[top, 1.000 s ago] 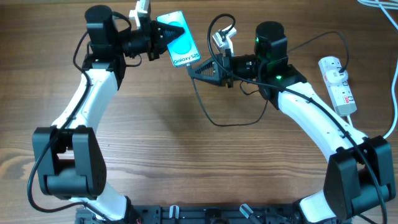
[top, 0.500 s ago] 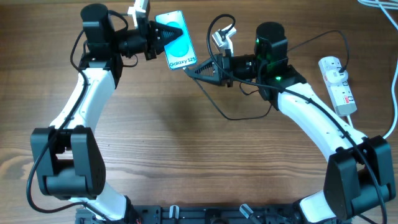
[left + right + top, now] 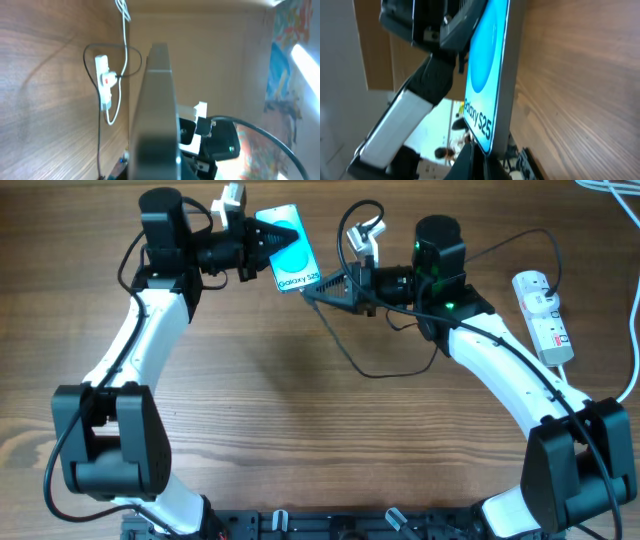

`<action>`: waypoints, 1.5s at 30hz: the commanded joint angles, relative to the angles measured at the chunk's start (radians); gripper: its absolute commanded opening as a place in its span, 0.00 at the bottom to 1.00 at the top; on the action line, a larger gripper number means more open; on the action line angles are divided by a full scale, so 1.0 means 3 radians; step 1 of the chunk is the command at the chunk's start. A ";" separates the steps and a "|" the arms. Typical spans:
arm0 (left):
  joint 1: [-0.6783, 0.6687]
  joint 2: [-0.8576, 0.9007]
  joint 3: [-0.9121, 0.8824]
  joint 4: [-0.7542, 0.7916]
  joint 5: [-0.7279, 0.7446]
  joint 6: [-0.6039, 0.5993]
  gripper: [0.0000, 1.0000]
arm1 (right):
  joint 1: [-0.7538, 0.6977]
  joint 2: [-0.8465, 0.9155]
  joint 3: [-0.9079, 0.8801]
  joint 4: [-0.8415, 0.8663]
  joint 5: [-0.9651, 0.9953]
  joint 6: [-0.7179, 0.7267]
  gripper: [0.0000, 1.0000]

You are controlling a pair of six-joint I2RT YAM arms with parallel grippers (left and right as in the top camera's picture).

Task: Plug charger to phone and switch on socket

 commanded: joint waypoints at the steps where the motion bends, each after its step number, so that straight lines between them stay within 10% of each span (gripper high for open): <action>1: -0.0243 -0.0080 -0.0017 -0.0037 0.0291 -0.0015 0.04 | 0.0041 -0.0048 0.0079 0.0094 0.0844 0.0075 0.04; 17: -0.0224 -0.0080 -0.0017 -0.0036 0.0351 0.0000 0.04 | 0.0309 -0.0048 0.0079 0.0272 0.1799 0.0142 0.04; 28: -0.0080 -0.0080 -0.0018 -0.0037 0.0340 0.0148 0.04 | -0.0158 -0.0048 0.0079 -0.2762 0.1745 -0.2605 0.04; 39: -0.0084 -0.0080 -0.0018 -0.0038 0.0329 0.0191 0.04 | -0.0515 -0.0004 -0.0070 -0.3311 0.3585 -0.2865 0.05; 45: -0.0024 -0.0080 -0.0018 -0.0038 0.0314 0.0188 0.04 | -0.0435 0.0121 -0.0532 -0.2611 0.3390 -0.3024 0.51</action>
